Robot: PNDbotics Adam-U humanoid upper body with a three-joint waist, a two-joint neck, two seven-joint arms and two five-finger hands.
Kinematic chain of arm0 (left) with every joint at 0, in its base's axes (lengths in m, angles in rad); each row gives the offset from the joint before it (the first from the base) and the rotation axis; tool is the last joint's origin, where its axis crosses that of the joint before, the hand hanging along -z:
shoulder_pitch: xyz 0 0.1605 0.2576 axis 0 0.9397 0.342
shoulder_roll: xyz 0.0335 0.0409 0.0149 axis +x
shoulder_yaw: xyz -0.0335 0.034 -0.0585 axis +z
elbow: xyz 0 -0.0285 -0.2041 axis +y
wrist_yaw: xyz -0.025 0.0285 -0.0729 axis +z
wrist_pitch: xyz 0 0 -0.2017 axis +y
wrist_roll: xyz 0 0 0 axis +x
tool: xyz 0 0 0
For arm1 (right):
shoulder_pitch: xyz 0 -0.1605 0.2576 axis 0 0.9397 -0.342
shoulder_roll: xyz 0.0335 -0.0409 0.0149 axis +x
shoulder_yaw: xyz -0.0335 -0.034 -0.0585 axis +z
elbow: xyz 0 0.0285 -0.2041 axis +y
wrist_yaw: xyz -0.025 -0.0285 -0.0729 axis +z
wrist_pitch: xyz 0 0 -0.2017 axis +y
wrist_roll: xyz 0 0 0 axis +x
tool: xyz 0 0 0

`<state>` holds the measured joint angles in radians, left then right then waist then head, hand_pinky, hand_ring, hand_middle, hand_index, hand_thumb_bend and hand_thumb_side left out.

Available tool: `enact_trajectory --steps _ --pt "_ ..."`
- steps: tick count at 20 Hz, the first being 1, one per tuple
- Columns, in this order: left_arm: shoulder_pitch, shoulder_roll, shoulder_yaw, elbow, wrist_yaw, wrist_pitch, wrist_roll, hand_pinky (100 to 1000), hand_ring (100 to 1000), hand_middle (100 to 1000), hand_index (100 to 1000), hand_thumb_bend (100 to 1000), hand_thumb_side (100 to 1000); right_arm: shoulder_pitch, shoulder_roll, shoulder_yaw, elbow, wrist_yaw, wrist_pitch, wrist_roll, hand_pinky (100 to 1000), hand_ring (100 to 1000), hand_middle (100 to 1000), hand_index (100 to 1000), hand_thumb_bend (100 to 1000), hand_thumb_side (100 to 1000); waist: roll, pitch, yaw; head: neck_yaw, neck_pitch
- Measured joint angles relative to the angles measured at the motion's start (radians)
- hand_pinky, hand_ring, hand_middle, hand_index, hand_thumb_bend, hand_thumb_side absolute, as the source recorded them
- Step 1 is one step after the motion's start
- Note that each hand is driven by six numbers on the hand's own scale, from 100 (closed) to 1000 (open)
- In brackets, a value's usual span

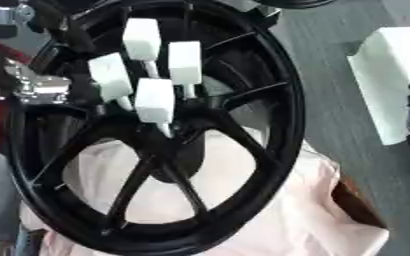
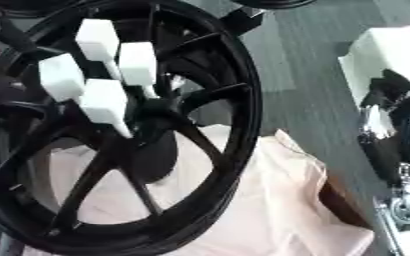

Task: Pull the pin out of the wheel hub.

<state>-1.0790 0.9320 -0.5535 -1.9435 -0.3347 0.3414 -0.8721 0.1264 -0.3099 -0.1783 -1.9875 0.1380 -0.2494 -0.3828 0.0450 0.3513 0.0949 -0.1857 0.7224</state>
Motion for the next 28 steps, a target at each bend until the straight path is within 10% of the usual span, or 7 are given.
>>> enact_trajectory --steps 28 --pt "-0.057 -0.094 -0.074 0.117 -0.029 0.032 0.032 862 868 795 887 428 898 -0.029 0.024 0.012 0.0 0.0 0.022 0.013 766 784 722 845 100 570 0.008 0.037 -0.014 0.008 -0.013"
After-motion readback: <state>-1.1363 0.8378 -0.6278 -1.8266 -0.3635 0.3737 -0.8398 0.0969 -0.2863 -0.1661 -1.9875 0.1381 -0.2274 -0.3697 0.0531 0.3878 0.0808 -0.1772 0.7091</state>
